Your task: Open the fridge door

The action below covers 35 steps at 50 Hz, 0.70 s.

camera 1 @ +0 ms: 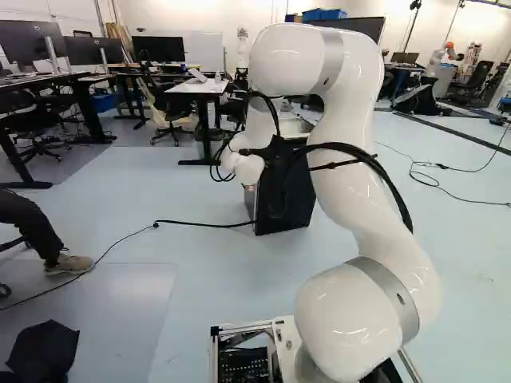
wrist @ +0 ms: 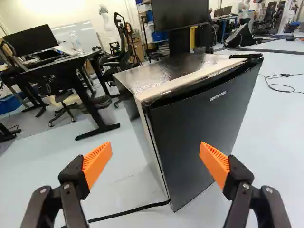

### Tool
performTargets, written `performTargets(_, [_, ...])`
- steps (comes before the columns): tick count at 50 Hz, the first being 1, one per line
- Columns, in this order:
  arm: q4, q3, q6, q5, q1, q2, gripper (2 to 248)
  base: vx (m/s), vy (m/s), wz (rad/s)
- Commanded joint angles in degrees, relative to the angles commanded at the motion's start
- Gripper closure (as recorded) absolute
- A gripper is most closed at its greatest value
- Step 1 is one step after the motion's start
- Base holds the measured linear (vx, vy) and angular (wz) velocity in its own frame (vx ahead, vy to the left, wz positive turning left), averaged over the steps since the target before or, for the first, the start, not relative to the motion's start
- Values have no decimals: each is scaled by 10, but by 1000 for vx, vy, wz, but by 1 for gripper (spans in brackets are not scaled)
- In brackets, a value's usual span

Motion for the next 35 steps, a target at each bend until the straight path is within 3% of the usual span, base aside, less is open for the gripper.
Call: performTargets(35, [76,-63,0,50,9,-65,3,0,0,0])
